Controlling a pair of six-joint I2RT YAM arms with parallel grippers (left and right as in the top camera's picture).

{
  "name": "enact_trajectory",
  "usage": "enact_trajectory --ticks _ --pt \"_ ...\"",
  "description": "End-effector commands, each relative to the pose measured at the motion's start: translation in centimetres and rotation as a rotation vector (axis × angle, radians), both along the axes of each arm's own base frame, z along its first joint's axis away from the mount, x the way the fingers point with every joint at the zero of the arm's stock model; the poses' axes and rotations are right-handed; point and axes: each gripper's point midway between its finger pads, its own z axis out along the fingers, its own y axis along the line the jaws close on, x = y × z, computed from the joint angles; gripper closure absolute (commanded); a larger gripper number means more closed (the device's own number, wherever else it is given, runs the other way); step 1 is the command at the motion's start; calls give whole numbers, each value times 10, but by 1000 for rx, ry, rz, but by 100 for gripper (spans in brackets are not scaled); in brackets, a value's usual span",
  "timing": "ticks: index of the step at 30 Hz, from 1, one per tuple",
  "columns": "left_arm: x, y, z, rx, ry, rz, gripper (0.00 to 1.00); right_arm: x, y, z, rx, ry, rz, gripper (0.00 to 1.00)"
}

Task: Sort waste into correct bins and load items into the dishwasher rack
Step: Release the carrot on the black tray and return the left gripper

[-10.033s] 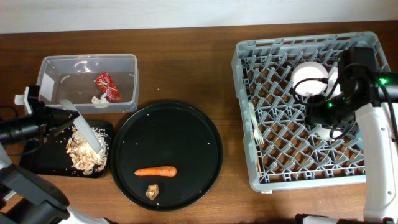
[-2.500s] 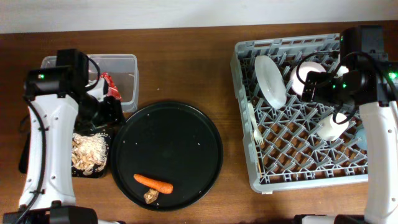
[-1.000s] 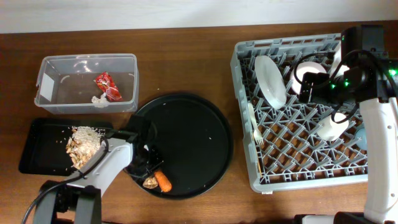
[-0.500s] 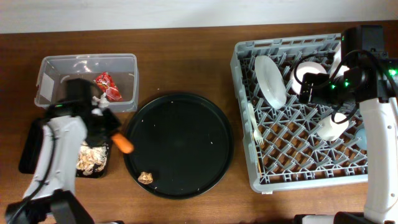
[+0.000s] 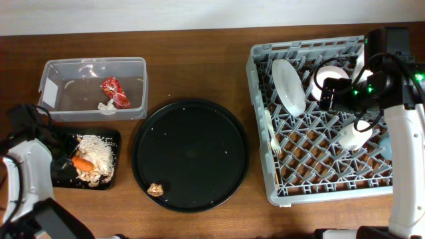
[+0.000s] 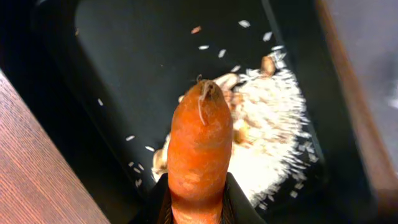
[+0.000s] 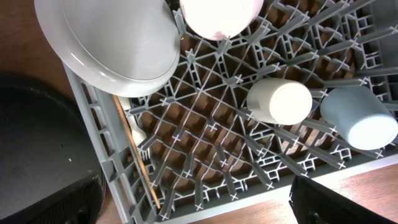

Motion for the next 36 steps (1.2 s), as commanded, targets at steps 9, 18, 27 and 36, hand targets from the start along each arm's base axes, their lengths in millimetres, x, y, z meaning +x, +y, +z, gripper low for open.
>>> enact_trajectory --ticks 9,18,27,36 --pt "-18 -2 -55 -68 174 14 89 1 -1 -2 5 6 -5 1" --pt "-7 -11 -36 -136 137 1 47 1 -1 -2 5 5 -5 1" --pt "24 -82 33 -173 29 -247 45 2 -1 -1 5 2 -5 1" --pt "-9 -205 -4 -225 230 -534 30 2 -2 -1 5 2 -5 1"
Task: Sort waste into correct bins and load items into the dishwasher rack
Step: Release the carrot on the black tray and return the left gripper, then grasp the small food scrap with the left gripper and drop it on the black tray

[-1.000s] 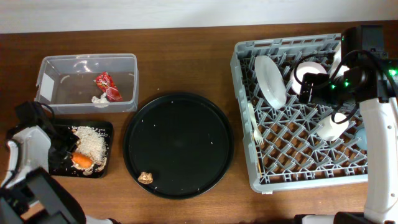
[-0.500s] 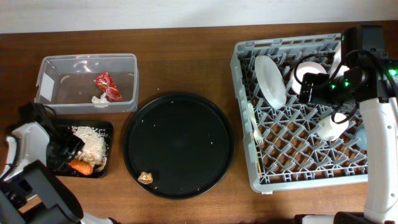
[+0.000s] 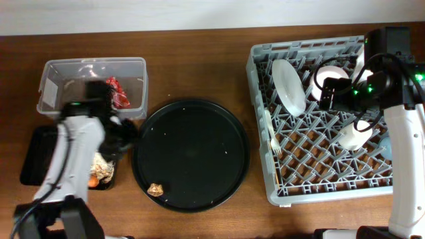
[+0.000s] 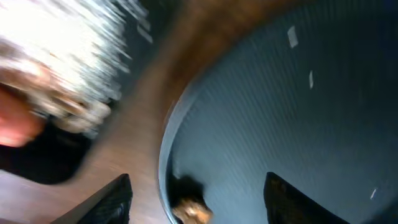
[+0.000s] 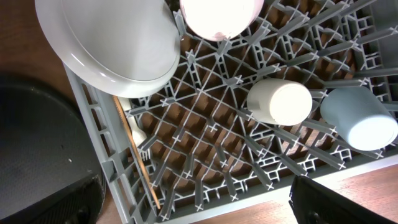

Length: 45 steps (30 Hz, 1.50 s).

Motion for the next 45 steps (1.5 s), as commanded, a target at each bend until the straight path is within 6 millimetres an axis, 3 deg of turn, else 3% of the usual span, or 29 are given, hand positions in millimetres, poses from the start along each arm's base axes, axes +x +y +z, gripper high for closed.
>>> enact_trajectory --ticks 1,7,14,19,31,45 --pt "-29 -37 -23 -10 90 -57 29 1 -2 -2 5 4 -6 1" --pt "-74 -66 -60 0 196 -154 28 1 -1 -2 5 4 -5 1" --pt "-91 -67 -90 3 194 -173 28 1 -1 -2 5 5 -5 1" --pt "-101 -65 -99 6 213 -172 31 1 -1 -2 6 8 -5 1" --pt "-88 -67 -101 2 157 -174 53 0 -1 -2 6 8 -5 1" --pt "-82 -61 -102 40 132 -175 97 0 -1 -2 6 8 -5 1"
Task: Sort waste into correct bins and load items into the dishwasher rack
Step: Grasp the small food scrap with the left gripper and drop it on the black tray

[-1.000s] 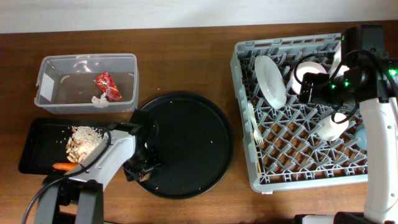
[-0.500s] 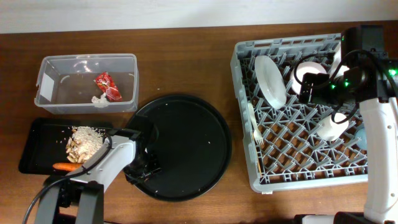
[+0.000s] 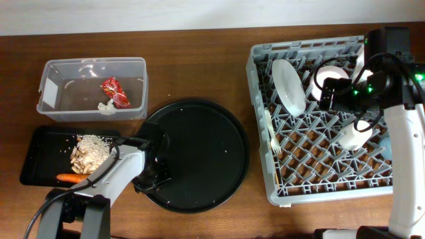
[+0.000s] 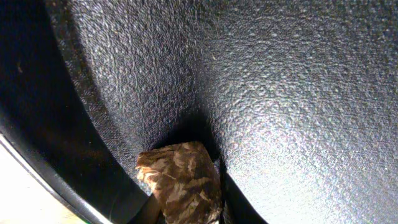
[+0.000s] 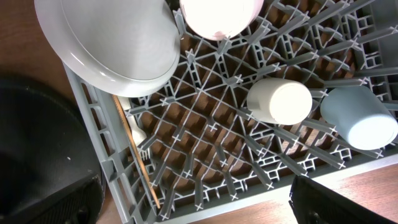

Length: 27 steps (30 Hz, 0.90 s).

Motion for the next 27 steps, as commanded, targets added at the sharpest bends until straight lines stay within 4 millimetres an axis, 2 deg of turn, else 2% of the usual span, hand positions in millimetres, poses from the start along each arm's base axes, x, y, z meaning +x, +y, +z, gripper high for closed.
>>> enact_trajectory --ticks 1,5,7,11,14,18,25,27 --pt "2 3 -6 20 -16 -4 99 1 -1 -2 5 6 -5 1" --pt "10 5 -1 27 -32 0 99 1 -1 -2 5 6 -5 1" --pt "20 7 8 21 -56 -16 100 1 -1 -2 5 6 -5 1" --pt "50 38 42 81 -131 43 100 1 -1 -2 5 6 -5 1" --pt "71 74 63 128 -202 153 100 1 -1 -2 5 6 -5 1" --pt "85 125 69 148 -268 333 100 1 -1 -2 5 6 -5 1" --pt "77 199 71 190 -317 576 100 1 -1 -2 5 6 -5 1" --pt "70 211 69 197 -307 619 100 1 -1 -2 5 6 -5 1"
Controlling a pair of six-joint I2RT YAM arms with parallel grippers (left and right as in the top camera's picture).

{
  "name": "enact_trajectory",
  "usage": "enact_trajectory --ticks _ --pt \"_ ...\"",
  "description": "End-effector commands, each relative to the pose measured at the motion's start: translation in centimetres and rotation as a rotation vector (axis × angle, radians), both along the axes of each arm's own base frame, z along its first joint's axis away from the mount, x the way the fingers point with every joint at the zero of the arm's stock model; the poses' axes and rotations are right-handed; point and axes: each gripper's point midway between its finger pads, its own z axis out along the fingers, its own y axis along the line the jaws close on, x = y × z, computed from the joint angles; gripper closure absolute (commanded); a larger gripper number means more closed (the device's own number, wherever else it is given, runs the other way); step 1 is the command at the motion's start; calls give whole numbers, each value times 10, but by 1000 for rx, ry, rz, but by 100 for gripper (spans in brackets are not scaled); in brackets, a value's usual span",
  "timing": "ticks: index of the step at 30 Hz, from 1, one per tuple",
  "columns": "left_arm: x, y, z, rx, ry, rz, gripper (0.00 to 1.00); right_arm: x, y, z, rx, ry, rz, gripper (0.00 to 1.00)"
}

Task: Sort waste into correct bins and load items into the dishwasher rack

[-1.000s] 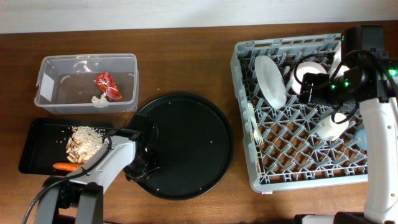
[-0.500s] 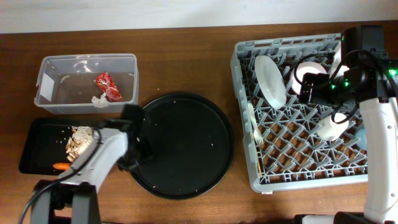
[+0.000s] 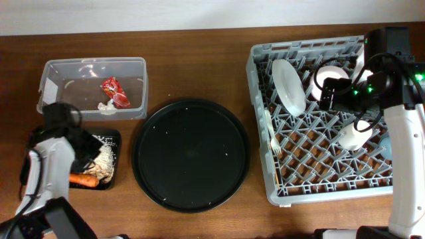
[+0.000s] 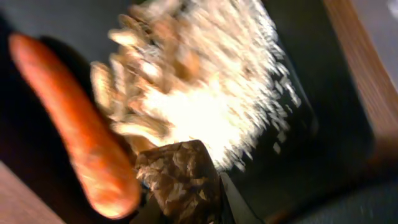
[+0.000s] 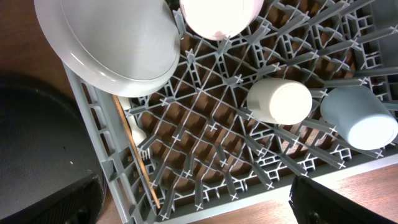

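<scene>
My left gripper (image 4: 183, 199) is shut on a brown crumpled scrap (image 4: 180, 177). It hangs over the black rectangular food tray (image 3: 40, 143), next to the carrot (image 4: 74, 130) and the rice pile (image 4: 205, 93). In the overhead view the left gripper (image 3: 89, 154) sits over that tray's right half. The grey dishwasher rack (image 3: 262, 166) holds a white plate (image 3: 289, 85), a bowl (image 3: 329, 74), a white cup (image 5: 280, 101) and a blue cup (image 5: 360, 121). My right gripper (image 5: 202, 208) hovers open above the rack, holding nothing.
A clear plastic bin (image 3: 93, 87) with a red wrapper (image 3: 114, 91) stands behind the food tray. The round black tray (image 3: 191, 154) lies at centre with only crumbs on it. A fork and a chopstick (image 5: 138, 158) lie along the rack's left side.
My left gripper, shut on the brown scrap at the round tray's front left, is now over the food tray with the scrap still in it. The right arm has not moved.
My left gripper first held the carrot over the food tray. Then the carrot lay in the tray and the gripper was open at the round tray's edge near the scrap. It then shut on the scrap, and now holds it over the food tray.
</scene>
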Motion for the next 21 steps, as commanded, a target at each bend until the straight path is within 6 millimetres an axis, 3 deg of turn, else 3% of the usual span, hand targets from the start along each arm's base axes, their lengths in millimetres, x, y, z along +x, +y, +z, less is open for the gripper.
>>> enact_trajectory --ticks 1,4,6,9,14,21 --pt "-8 26 5 23 -13 67 100 1 -1 -2 5 6 -5 1" --pt "-13 33 2 18 -2 94 98 1 -1 -2 5 6 -5 1" --pt "-14 34 0 14 6 100 85 1 -1 -2 5 6 -5 1" --pt "-17 32 -4 4 25 99 78 1 -1 -2 5 6 -5 1" --pt "-20 30 -5 -3 39 99 48 1 -1 -2 5 6 -5 1" --pt "-18 25 0 -28 19 93 43 1 -1 -2 5 6 -6 1"
